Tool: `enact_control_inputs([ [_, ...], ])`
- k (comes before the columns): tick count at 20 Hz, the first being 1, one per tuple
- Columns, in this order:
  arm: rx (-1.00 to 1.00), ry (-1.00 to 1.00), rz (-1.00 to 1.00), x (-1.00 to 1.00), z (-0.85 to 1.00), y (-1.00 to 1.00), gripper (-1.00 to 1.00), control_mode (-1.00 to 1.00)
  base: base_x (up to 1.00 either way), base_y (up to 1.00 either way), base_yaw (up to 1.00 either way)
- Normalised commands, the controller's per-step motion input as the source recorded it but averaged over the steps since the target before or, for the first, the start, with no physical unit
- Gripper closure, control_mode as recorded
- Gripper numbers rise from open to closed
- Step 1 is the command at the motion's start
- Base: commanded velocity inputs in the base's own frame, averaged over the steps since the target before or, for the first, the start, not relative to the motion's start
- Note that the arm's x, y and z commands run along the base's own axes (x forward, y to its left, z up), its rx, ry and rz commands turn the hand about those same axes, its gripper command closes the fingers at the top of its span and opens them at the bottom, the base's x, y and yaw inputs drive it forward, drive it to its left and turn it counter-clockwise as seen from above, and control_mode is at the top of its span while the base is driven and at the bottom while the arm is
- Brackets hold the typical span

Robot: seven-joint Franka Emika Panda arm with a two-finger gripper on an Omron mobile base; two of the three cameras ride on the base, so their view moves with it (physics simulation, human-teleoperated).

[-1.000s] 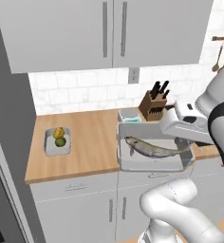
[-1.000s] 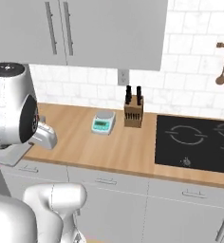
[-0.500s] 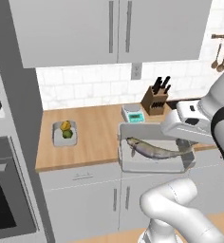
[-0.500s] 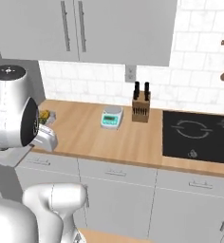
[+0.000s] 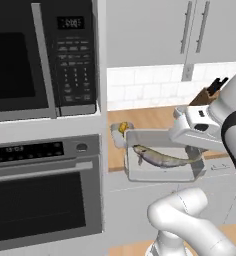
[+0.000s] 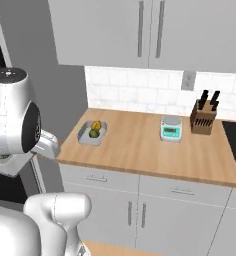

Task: Take the meat container that has the fish and place it on the second highest rack of the freezer. Then take the vegetable container that has the squash and lime and place it on the highest rack of the freezer.

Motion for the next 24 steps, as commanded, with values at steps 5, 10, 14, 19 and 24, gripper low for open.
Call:
enact_control_inputs([
  [5,0.0,0.0,0.0,0.0,0.0,0.0,1.0,1.0,0.0,1.0,0.0],
  [10,0.0,0.0,0.0,0.0,0.0,0.0,1.0,1.0,-0.06,1.0,0.0],
  [14,0.0,0.0,0.0,0.0,0.0,0.0,1.0,1.0,-0.27,1.0,-0.07],
  [19,0.0,0.0,0.0,0.0,0.0,0.0,1.0,1.0,-0.39,1.0,-0.07],
  [24,0.0,0.0,0.0,0.0,0.0,0.0,1.0,1.0,-0.86,0.89,-0.01],
])
